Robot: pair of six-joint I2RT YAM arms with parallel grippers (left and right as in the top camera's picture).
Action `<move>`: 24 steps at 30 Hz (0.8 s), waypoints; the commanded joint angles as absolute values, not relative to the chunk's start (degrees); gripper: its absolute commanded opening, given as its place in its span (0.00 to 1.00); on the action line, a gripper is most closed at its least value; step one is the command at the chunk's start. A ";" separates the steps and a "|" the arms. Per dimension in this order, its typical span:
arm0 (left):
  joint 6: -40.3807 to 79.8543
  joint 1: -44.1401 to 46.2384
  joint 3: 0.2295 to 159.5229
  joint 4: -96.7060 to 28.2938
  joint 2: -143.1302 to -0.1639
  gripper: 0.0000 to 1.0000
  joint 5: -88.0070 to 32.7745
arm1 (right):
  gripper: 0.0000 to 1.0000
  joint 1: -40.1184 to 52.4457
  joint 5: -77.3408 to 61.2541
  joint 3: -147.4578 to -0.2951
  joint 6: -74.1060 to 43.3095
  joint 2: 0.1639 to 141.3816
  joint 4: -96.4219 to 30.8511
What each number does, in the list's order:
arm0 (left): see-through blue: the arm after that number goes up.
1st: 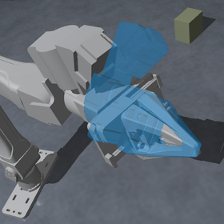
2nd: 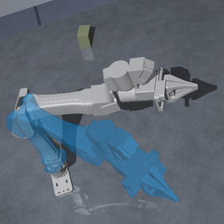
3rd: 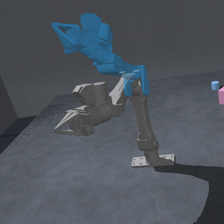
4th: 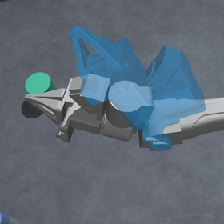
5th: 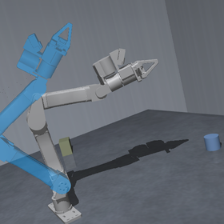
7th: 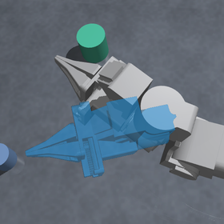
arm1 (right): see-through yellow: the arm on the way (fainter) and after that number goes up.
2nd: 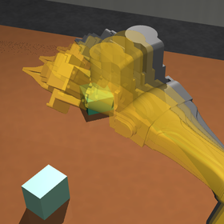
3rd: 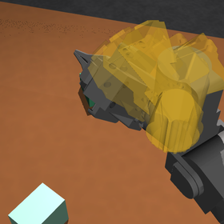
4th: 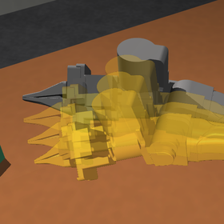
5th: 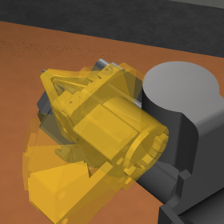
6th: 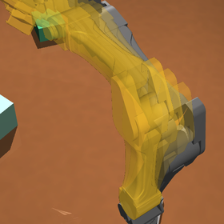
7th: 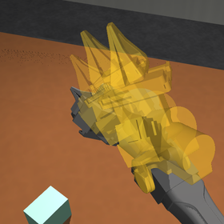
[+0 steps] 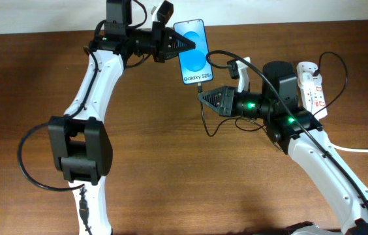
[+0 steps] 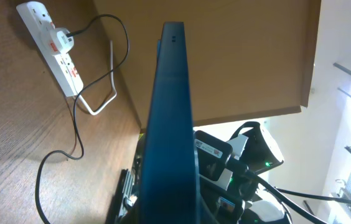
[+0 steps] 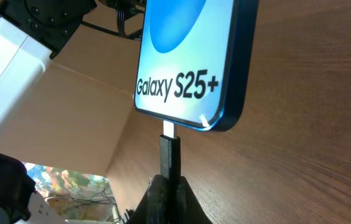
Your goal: Plug charger to phone and switch on socket
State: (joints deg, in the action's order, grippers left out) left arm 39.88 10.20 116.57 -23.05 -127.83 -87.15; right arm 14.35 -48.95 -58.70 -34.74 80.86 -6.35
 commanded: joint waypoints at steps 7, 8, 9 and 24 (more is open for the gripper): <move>38.13 12.34 118.02 -23.22 -124.90 0.00 -90.13 | 0.04 14.48 -47.33 -58.83 -34.83 81.06 -4.40; 38.13 12.34 118.02 -23.20 -124.90 0.00 -90.13 | 0.04 14.48 -47.33 -58.83 -34.83 81.06 -4.16; 38.13 12.34 118.02 -23.22 -124.90 0.00 -90.13 | 0.04 14.48 -47.33 -58.83 -34.85 81.06 -4.05; 37.69 12.62 118.02 -23.22 -124.90 0.00 -90.13 | 0.04 10.81 -48.66 -58.83 -35.03 81.06 -2.22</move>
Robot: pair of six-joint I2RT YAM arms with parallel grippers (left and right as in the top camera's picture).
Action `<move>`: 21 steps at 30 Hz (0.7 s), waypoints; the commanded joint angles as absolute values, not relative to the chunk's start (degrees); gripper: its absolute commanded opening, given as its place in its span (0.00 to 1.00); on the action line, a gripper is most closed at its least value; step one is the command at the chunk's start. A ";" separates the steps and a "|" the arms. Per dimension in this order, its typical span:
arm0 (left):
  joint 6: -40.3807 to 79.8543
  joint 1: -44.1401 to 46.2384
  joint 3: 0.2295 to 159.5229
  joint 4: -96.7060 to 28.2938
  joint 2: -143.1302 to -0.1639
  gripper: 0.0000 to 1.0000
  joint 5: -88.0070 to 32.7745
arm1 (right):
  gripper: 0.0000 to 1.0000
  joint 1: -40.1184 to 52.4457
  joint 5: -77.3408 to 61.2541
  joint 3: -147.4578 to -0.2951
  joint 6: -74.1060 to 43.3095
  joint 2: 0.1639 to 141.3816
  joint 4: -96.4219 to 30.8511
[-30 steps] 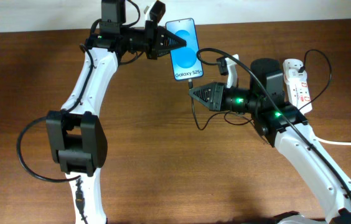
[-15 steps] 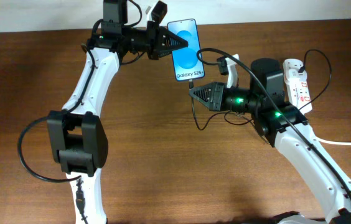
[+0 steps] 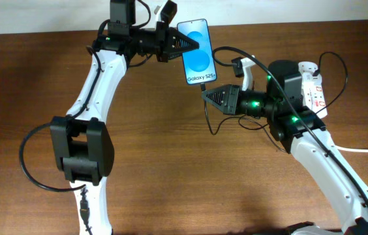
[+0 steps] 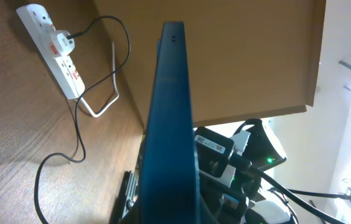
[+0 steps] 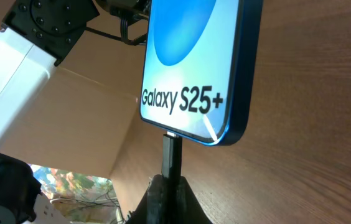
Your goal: Plug charger to phone and switch on socket
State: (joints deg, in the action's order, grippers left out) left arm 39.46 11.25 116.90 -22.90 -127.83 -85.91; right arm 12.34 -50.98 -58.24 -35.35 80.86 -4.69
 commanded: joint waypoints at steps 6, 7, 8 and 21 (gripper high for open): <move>37.41 13.72 118.02 -24.80 -124.90 0.00 -90.15 | 0.04 10.72 -48.14 -58.83 -36.27 81.06 0.47; 36.45 13.74 118.02 -25.65 -124.90 0.00 -90.15 | 0.04 10.74 -48.01 -58.83 -36.60 81.06 1.26; 35.38 13.78 118.02 -26.87 -124.90 0.00 -90.15 | 0.04 10.72 -47.94 -58.83 -36.97 81.06 1.69; 30.02 13.58 118.02 -33.10 -124.90 0.00 -90.08 | 0.37 10.85 -49.08 -58.83 -36.95 81.17 -0.38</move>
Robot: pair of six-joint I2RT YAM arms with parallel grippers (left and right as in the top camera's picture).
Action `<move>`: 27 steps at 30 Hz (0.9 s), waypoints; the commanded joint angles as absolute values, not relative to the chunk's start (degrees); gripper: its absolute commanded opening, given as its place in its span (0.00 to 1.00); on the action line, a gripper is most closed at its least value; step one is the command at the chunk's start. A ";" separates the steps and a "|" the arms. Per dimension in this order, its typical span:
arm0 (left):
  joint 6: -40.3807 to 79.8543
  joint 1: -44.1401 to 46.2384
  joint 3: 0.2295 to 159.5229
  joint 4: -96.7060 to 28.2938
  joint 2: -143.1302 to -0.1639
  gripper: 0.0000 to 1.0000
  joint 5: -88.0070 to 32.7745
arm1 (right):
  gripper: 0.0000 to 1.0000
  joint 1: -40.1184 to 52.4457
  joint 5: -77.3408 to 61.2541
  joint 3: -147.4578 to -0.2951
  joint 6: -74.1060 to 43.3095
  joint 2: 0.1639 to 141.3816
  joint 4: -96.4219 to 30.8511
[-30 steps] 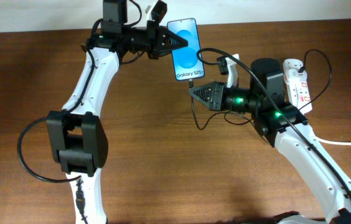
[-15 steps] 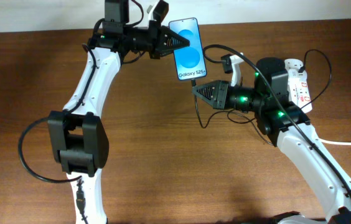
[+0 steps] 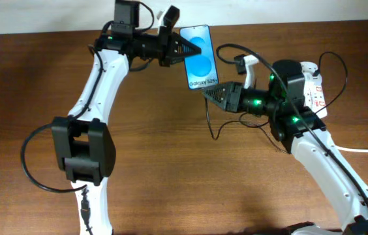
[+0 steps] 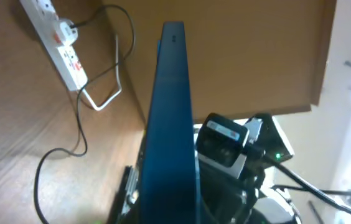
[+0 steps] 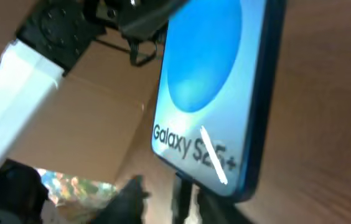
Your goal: Plug charger to phone and switch on socket
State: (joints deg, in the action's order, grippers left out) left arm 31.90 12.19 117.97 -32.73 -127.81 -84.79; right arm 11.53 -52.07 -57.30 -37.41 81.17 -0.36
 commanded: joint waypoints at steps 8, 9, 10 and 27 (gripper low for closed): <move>26.81 12.93 117.89 -33.12 -124.97 0.00 -88.71 | 0.61 10.79 -48.82 -58.83 -35.77 81.17 -4.60; 26.81 12.84 117.89 -33.12 -124.97 0.00 -88.71 | 0.65 10.74 -48.82 -58.83 -34.96 81.17 -5.04; 25.91 12.60 117.80 -33.17 -125.03 0.00 -88.71 | 0.77 10.74 -48.38 -58.83 -34.48 81.17 -5.67; -1.45 12.86 112.36 -66.22 -126.74 0.00 -41.67 | 0.99 10.81 -33.63 -58.81 -31.70 81.17 -23.53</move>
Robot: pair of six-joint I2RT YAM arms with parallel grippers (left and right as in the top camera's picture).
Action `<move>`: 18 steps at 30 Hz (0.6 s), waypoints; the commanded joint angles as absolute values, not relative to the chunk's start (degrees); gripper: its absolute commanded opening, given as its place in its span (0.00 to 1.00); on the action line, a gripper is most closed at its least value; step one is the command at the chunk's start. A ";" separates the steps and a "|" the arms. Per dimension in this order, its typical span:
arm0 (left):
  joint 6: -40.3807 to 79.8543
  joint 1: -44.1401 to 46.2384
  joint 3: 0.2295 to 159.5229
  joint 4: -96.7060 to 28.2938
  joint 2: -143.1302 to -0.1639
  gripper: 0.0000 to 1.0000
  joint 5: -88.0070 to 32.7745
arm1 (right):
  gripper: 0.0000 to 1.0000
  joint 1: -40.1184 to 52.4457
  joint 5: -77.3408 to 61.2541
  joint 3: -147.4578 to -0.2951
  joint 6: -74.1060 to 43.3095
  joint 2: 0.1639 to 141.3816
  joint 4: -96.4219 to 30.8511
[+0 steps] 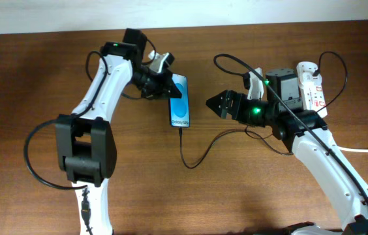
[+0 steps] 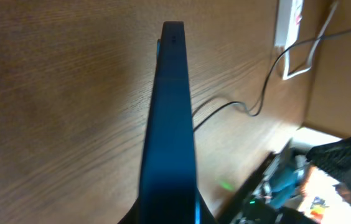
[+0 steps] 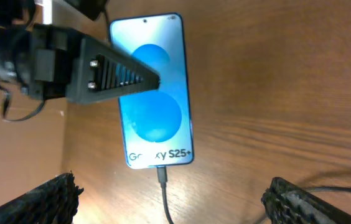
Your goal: Plug charger to phone and switch on socket
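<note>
The blue Galaxy S25+ phone lies screen-up, low at the table, left of centre. My left gripper is shut on its upper half; the left wrist view shows the phone edge-on between the fingers. A black charger cable is plugged into the phone's bottom port and loops off to the right. My right gripper stands wide open to the right of the phone, holding nothing; its fingertips frame the phone. The white socket strip lies at the far right.
The cable's slack curls on the wood between the phone and my right arm. A white mains lead runs off the right edge. The table's back edge meets a pale wall behind both arms.
The phone, held up at the back and tilted, is now lower and nearer the table's middle. My right gripper has let go of the plug, opened wide and backed off to the right.
At first my left gripper held the phone raised while my right gripper, shut on the plug, had it just under the port. The plug then sat in the port. Now the cable hangs from the phone, lowered to the table, and my right gripper is open.
</note>
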State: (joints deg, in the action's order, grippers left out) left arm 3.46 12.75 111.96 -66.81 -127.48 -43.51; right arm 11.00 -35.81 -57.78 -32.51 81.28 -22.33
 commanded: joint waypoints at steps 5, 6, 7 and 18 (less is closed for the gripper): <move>3.75 12.49 112.36 -63.00 -130.43 0.00 -39.20 | 0.98 10.85 -28.80 -58.81 -31.75 81.17 -29.91; 4.34 12.49 112.36 -62.96 -131.26 0.00 -39.22 | 0.98 10.85 -28.60 -58.81 -31.75 81.17 -30.70; 4.34 12.51 112.36 -62.96 -131.85 0.00 -39.22 | 0.98 10.85 -28.58 -58.81 -31.73 81.17 -31.14; 4.51 12.73 112.31 -61.67 -135.00 0.04 -39.13 | 0.98 10.85 -27.31 -58.81 -31.77 81.17 -34.35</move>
